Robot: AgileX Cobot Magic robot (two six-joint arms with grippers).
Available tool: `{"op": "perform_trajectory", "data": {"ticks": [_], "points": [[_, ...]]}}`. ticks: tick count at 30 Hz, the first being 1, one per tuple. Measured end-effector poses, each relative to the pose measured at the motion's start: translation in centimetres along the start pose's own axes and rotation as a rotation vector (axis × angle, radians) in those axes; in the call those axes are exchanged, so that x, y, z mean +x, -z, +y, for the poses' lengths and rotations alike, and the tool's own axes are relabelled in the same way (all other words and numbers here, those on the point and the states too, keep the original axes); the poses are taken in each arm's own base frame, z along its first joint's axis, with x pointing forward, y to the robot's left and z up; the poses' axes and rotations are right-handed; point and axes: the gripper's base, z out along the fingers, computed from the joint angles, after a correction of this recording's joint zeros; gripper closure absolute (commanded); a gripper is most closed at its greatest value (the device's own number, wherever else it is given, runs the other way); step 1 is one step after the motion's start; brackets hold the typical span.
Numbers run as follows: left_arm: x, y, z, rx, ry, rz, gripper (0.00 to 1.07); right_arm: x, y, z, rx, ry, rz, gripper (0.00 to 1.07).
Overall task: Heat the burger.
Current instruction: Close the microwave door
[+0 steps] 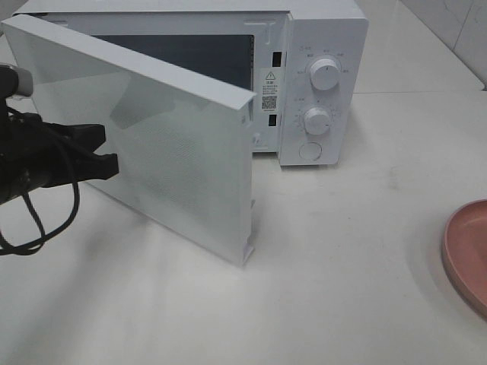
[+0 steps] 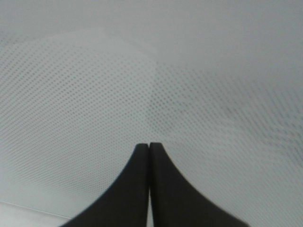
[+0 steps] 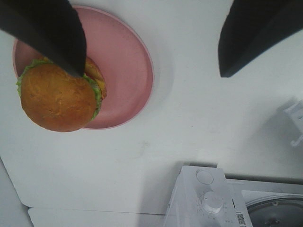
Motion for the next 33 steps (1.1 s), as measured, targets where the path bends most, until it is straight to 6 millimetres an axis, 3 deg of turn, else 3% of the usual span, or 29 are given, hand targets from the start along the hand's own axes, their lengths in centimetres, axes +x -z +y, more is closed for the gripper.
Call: {"op": "perform_trajectory", "data": {"ticks": [14, 33], "points": [[-1.6, -4.2, -4.3, 0.033, 0.007, -0.06, 1.07, 0.0, 0.0, 0.0, 0.0, 0.0, 0.0, 0.32], [-3.0, -9.7, -8.0, 0.089, 0.029, -0.073, 1.07, 0.0, 0.0, 0.0, 0.0, 0.0, 0.0, 0.32]]}}
